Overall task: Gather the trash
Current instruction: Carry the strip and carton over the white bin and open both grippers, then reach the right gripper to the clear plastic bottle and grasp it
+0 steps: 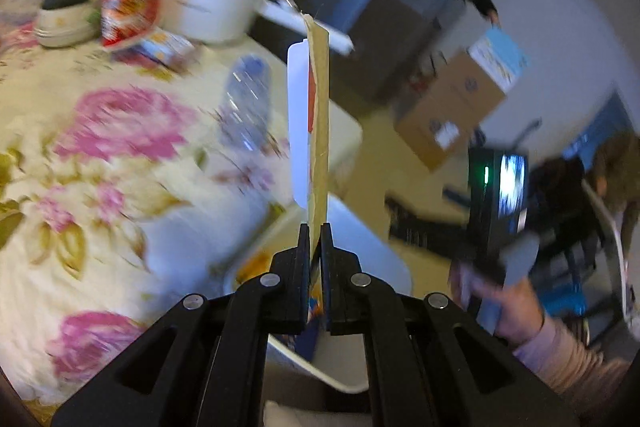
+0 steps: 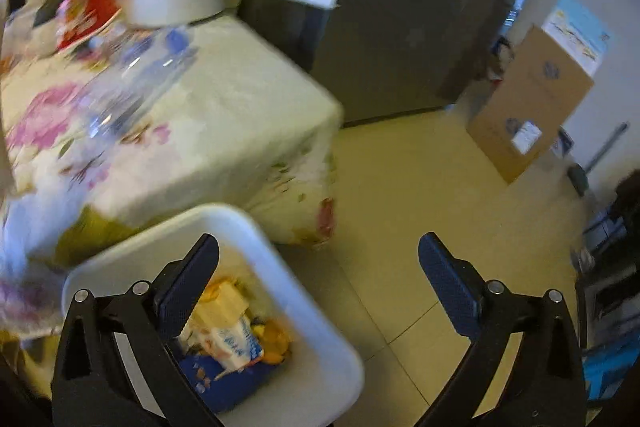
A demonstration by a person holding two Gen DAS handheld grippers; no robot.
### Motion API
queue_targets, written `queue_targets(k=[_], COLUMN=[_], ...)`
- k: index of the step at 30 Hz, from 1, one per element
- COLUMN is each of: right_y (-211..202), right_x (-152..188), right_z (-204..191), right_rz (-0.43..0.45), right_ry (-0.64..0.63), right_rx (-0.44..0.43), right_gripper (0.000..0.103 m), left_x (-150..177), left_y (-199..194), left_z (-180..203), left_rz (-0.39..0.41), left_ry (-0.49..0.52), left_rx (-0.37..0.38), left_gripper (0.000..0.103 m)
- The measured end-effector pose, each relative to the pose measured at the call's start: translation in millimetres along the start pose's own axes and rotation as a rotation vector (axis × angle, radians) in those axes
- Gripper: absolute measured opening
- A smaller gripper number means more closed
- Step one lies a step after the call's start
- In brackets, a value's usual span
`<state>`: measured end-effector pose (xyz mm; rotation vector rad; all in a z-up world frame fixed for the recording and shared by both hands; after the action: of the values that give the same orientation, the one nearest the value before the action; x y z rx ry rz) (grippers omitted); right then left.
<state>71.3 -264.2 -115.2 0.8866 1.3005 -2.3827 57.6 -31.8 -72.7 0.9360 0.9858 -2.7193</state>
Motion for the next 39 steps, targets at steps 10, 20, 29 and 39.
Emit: queue_targets(k=[10, 20, 29, 39], right_y=[23, 26, 18, 3], right_x=[7, 5, -5, -86], right_z=[31, 18, -19, -110], right_rz=[-0.118, -0.122, -0.118, -0.204], right_ry=[0.177, 0.146, 0.121, 0.08], right_rx=[-0.042, -0.043, -0.121, -0.307], right_gripper=[0.096, 0.096, 0.096, 0.096], left_x=[44, 46, -3, -13], left_y=[59, 53, -21, -79], left_z=[28, 9, -63, -137], left_rz=[-0.208, -0.202, 0.082, 0.256], left_ry=[0.069, 0.018, -0.143, -0.446], left_rx=[0.031, -0.022, -0.229, -0.276], left_gripper=[0.007, 0.055, 0.071, 0.072])
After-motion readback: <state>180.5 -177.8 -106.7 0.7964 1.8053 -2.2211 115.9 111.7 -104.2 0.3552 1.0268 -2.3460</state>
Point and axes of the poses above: each gripper's, at about its wrist camera, not at the fingertips, and y roughly the way its jaws point, z to its right, x to its underside, the point moved 6 cm from there along y, roughly the way its jaws point, and after that the axes turned 12 degrees about x, right-handed, at the moved point
